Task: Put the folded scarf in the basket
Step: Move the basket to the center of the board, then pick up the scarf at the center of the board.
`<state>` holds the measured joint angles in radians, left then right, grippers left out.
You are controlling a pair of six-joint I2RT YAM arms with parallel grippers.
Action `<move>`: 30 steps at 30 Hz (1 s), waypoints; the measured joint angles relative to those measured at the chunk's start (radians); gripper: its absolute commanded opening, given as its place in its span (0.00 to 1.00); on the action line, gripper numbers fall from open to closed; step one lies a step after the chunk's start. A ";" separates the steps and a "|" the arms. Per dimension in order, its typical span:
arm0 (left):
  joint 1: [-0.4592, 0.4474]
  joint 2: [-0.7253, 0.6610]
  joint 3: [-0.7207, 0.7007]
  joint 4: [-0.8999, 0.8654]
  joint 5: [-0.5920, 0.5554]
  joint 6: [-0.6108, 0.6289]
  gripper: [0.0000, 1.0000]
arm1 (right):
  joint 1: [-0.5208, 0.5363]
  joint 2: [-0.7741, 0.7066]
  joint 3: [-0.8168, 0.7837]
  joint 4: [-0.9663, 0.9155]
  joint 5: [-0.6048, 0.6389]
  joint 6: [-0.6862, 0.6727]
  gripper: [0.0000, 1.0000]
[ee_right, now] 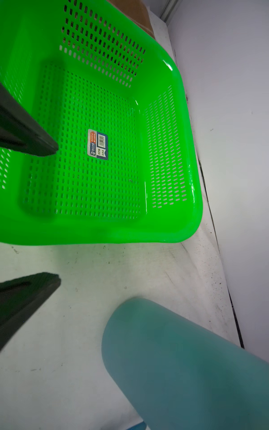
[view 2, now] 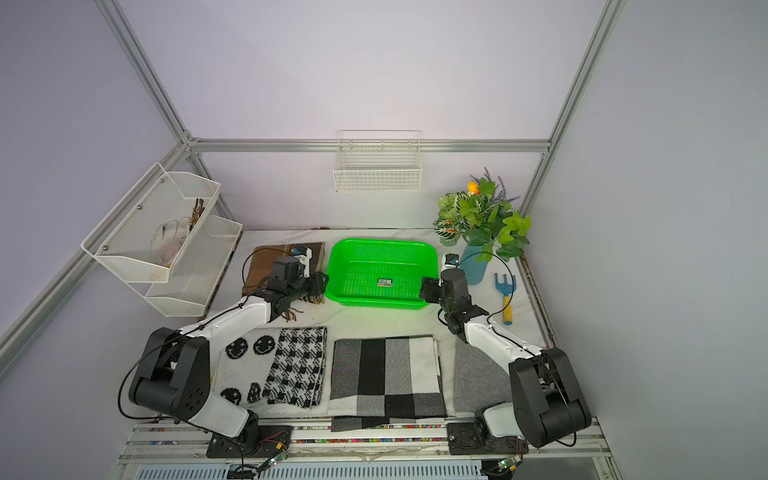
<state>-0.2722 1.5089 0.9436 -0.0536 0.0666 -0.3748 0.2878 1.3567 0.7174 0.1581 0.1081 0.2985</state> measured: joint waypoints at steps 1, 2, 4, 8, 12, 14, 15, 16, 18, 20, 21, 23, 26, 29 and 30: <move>0.000 -0.031 -0.014 -0.005 0.000 -0.001 0.53 | 0.001 -0.020 -0.009 -0.008 -0.003 0.000 0.85; 0.000 -0.074 -0.038 -0.011 -0.001 -0.004 0.53 | 0.002 -0.044 -0.020 -0.018 -0.009 0.003 0.85; -0.005 -0.187 -0.097 -0.031 -0.011 -0.011 0.53 | 0.007 -0.095 -0.045 -0.042 -0.017 0.008 0.85; -0.045 -0.395 -0.185 -0.078 -0.038 -0.052 0.52 | 0.021 -0.200 -0.099 -0.105 -0.031 0.024 0.84; -0.131 -0.507 -0.259 -0.156 -0.074 -0.079 0.53 | 0.048 -0.304 -0.149 -0.185 -0.030 0.047 0.84; -0.185 -0.534 -0.290 -0.208 -0.097 -0.091 0.54 | 0.059 -0.352 -0.163 -0.237 -0.028 0.061 0.84; -0.207 -0.540 -0.300 -0.230 -0.105 -0.101 0.54 | 0.063 -0.371 -0.166 -0.260 -0.029 0.066 0.84; -0.232 -0.545 -0.310 -0.253 -0.112 -0.113 0.54 | 0.066 -0.387 -0.166 -0.285 -0.030 0.071 0.84; -0.278 -0.549 -0.329 -0.280 -0.125 -0.137 0.54 | 0.068 -0.413 -0.166 -0.334 -0.040 0.080 0.85; -0.326 -0.547 -0.353 -0.297 -0.135 -0.158 0.55 | 0.069 -0.431 -0.170 -0.370 -0.068 0.086 0.86; -0.343 -0.546 -0.364 -0.307 -0.142 -0.162 0.56 | 0.069 -0.436 -0.175 -0.374 -0.080 0.088 0.85; -0.374 -0.547 -0.389 -0.331 -0.157 -0.168 0.56 | 0.069 -0.439 -0.192 -0.393 -0.109 0.094 0.85; -0.392 -0.560 -0.433 -0.338 -0.159 -0.186 0.56 | 0.073 -0.441 -0.216 -0.423 -0.134 0.117 0.81; -0.399 -0.567 -0.464 -0.324 -0.131 -0.208 0.58 | 0.079 -0.455 -0.239 -0.447 -0.151 0.143 0.80; -0.400 -0.567 -0.479 -0.308 -0.115 -0.217 0.59 | 0.085 -0.454 -0.241 -0.459 -0.151 0.153 0.80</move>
<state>-0.6720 0.9417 0.4648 -0.3614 -0.0483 -0.5915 0.3729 0.9024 0.4767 -0.3008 -0.0429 0.4511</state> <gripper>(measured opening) 0.579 0.797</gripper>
